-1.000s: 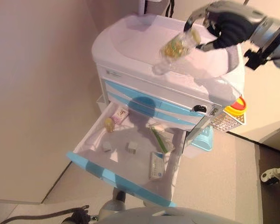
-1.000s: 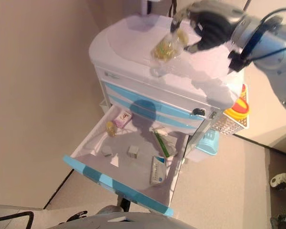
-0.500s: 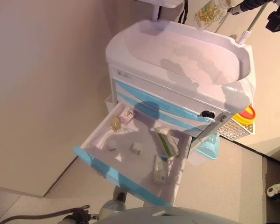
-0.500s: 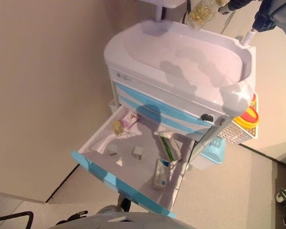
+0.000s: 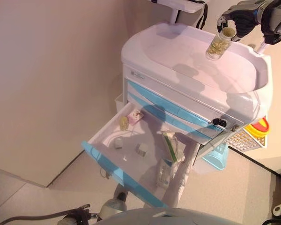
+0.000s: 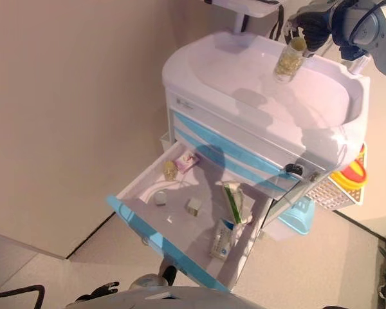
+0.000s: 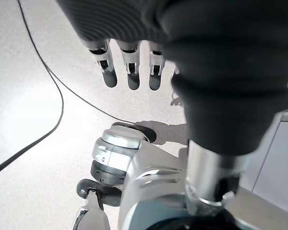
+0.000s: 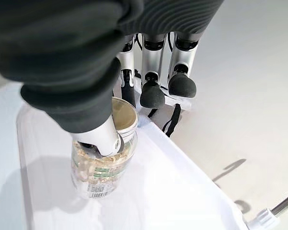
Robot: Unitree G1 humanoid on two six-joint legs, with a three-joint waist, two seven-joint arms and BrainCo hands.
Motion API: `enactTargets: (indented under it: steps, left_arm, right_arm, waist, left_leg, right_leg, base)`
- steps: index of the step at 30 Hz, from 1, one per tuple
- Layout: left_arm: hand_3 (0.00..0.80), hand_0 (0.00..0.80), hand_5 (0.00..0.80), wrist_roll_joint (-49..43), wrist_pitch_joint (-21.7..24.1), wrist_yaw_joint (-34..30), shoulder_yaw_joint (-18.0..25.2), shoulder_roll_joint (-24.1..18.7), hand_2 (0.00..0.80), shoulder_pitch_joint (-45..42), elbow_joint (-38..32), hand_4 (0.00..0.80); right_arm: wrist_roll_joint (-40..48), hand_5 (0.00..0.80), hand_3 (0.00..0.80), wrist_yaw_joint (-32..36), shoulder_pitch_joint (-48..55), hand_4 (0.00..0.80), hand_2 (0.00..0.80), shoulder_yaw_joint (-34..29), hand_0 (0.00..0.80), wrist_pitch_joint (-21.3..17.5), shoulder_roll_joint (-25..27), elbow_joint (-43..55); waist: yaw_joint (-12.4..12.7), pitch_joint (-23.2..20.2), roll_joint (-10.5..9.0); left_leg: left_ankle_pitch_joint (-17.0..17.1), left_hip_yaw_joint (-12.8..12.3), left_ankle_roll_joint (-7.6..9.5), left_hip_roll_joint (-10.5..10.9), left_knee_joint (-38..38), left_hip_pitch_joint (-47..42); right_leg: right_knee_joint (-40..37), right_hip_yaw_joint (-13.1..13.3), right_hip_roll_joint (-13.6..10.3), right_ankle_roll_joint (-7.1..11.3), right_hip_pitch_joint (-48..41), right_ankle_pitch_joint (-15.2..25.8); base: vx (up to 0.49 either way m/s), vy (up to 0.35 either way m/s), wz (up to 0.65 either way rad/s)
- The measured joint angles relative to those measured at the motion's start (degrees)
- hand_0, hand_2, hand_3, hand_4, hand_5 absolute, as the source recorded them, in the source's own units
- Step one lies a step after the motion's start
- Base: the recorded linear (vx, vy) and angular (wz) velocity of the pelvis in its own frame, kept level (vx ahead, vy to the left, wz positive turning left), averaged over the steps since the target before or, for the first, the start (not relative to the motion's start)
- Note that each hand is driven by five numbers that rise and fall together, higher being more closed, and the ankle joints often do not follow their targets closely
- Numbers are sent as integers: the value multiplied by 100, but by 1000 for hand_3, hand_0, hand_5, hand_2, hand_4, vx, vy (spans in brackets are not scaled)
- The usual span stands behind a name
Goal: Open the drawer and pick up the medicine
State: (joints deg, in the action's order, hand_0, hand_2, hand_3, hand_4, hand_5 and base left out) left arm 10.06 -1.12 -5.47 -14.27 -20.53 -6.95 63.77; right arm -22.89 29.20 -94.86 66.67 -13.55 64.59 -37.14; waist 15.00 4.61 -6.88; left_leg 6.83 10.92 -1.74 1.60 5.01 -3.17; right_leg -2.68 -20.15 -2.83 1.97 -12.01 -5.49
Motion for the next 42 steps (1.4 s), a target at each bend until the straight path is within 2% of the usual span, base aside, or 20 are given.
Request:
enactTargets:
  steps: [9, 18, 26, 34, 35, 36, 37, 42]
  left_arm:
    - [0, 0, 0, -7, 4, 3, 1, -62, 0, -89, 2, 0]
    - [0, 0, 0, -24, 16, 2, 5, -163, 0, -154, 1, 0]
    - [0, 0, 0, -61, 146, -1, 12, -232, 0, -143, -7, 0]
    - [0, 0, 0, -115, 261, -17, 12, -249, 0, -126, -8, 0]
    - [0, 0, 0, -121, 261, -24, 12, -252, 0, -123, -8, 0]
    - [0, 0, 0, -122, 263, -35, 13, -252, 0, -119, -7, 0]
    - [0, 0, 0, -122, 263, -44, 12, -252, 0, -116, -7, 0]
    - [0, 0, 0, -122, 287, -48, 12, -253, 0, -113, -7, 0]
  right_arm:
    - [-736, 800, 800, 128, 285, 800, 800, 60, 800, -153, -95, -392]
    - [-1052, 800, 800, 242, 782, 800, 800, 13, 800, -153, -97, -775]
    - [-1037, 800, 800, 262, 1181, 800, 800, -610, 800, -95, -99, -1163]
    - [-1038, 800, 800, 241, 1478, 800, 800, -1241, 800, 144, -105, -1670]
    - [-1041, 505, 505, 235, 1478, 505, 505, -1248, 505, 155, -104, -1695]
    - [-1044, 151, 151, 220, 1481, 151, 151, -1255, 151, 152, -104, -1709]
    - [-1044, 0, 0, 202, 1482, 0, 0, -1258, 0, 146, -103, -1721]
    - [-1039, 0, 0, 98, 1750, 0, 0, -1290, 0, 70, -103, -1798]
  waist:
    - [252, 48, -203]
    - [362, 102, -233]
    - [378, 194, -183]
    - [370, 219, -148]
    - [367, 219, -148]
    - [362, 218, -148]
    - [359, 218, -148]
    - [354, 224, -140]
  left_leg:
    - [7, 145, -11, 39, -29, 83]
    - [31, 226, -25, 40, -49, 197]
    - [31, 249, -26, 45, -42, 198]
    - [30, 253, -27, 43, -35, 195]
    - [30, 250, -27, 43, -34, 192]
    - [30, 246, -27, 43, -31, 189]
    - [30, 241, -27, 42, -30, 188]
    - [30, 212, -26, 42, -30, 187]
  right_leg:
    - [-50, -141, -1, 26, -18, -18]
    - [-51, -227, 12, 28, 57, -19]
    - [-89, -249, 16, 26, 41, -17]
    - [-127, -254, 22, 22, 32, -13]
    - [-128, -253, 21, 20, 31, -12]
    - [-128, -250, 20, 19, 32, -11]
    - [-127, -248, 16, 18, 33, -10]
    - [-122, -220, 5, 20, 44, -11]
  base:
    - [42, -5, 9]
    - [15, -12, 4]
    - [4, -1, 0]
    - [0, 0, 0]
    - [0, 0, 0]
    - [0, 0, 0]
    - [0, 0, 0]
    - [-5, 3, -1]
